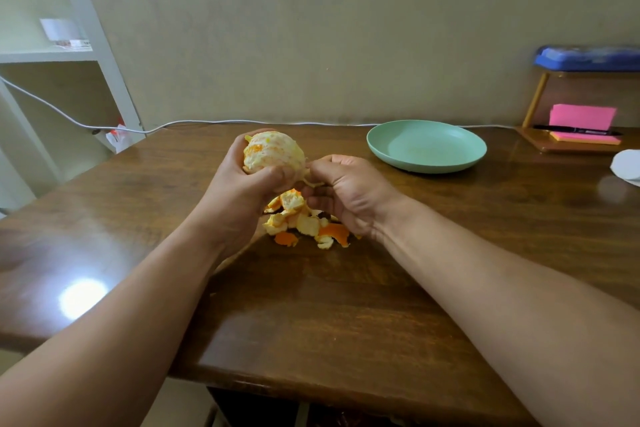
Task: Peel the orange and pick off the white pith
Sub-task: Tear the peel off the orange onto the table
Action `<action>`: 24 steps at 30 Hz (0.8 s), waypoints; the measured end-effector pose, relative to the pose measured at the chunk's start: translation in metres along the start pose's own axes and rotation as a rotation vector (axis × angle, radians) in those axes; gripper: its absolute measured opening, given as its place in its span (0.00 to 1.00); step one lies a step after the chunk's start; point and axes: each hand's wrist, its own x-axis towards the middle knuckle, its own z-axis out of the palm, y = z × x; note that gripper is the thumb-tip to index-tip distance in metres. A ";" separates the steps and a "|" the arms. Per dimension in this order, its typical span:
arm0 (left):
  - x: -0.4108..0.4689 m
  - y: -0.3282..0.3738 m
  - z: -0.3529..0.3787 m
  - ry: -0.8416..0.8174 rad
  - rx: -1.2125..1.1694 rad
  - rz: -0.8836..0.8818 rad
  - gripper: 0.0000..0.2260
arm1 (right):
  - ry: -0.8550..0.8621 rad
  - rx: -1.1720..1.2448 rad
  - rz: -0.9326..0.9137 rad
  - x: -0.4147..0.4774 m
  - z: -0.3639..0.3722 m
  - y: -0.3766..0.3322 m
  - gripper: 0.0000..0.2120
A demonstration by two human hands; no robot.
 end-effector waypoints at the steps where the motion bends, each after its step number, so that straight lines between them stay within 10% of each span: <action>1: 0.000 0.000 0.000 -0.001 -0.011 -0.003 0.32 | 0.000 0.002 0.000 0.000 0.000 0.000 0.03; 24: -0.001 -0.003 -0.002 -0.061 0.184 0.078 0.29 | -0.198 0.151 0.209 -0.002 -0.019 -0.002 0.05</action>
